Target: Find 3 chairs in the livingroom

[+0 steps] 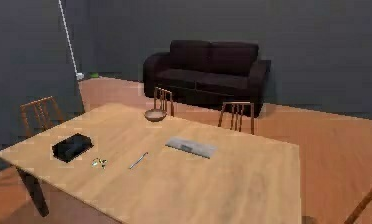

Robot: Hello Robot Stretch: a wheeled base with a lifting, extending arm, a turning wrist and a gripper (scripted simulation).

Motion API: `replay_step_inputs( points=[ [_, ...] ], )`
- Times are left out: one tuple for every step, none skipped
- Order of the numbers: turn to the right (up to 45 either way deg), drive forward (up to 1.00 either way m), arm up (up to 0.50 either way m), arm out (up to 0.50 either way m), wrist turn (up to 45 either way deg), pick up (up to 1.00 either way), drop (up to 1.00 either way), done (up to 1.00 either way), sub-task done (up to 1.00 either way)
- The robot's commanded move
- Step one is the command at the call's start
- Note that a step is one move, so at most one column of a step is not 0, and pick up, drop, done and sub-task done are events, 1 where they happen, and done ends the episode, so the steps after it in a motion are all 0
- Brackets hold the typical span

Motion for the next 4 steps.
replay_step_inputs(
  points=[
    [-45.0,0.00,0.00,0.00,0.0,0.00,0.00,0.00,0.00],
    [-15.0,0.00,0.00,0.00,0.0,0.00,0.00,0.00,0.00],
    [0.0,1.00,0.00,0.00,0.0,0.00,0.00,0.00,0.00],
    [0.0,0.50,0.00,0.00,0.0,0.00,0.00,0.00,0.00]
  ],
)
